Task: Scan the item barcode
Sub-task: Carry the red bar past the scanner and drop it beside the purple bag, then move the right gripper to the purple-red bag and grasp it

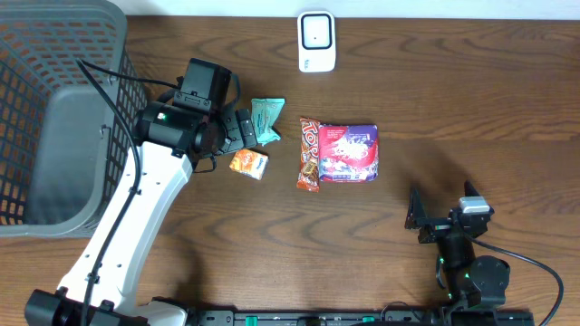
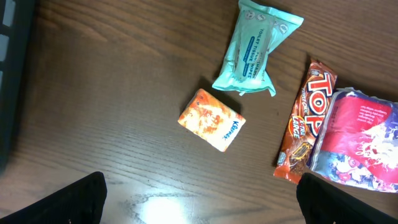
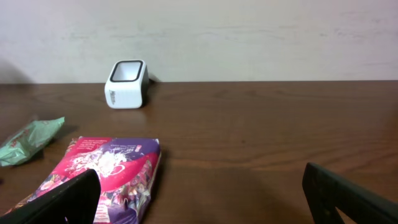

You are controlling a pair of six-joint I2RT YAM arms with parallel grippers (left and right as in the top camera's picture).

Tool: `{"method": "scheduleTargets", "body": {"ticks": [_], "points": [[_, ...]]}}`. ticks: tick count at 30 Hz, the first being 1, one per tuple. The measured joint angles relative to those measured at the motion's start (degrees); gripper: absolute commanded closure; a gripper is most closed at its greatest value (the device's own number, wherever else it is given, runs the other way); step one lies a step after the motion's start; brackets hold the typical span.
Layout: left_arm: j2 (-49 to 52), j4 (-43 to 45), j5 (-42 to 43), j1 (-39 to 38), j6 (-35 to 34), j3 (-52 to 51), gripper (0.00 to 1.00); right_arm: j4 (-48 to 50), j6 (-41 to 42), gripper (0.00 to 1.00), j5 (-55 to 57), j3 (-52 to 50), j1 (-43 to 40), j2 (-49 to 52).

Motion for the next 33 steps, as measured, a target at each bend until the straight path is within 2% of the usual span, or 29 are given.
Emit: {"method": "scheduleTargets", "body": {"ticks": [20, 27, 33], "points": [[-0.02, -0.37, 0.00, 0.00, 0.00, 0.00, 0.02, 1.66, 1.51, 0.01, -1.57, 0.00, 0.00, 0.00], [-0.02, -0.37, 0.00, 0.00, 0.00, 0.00, 0.02, 2.93, 21.03, 0.01, -23.30, -0.02, 0.00, 0.00], [-0.02, -0.42, 0.00, 0.00, 0.00, 0.00, 0.02, 9.94, 34.99, 0.01, -30.93, -0.02, 0.00, 0.00]]}}
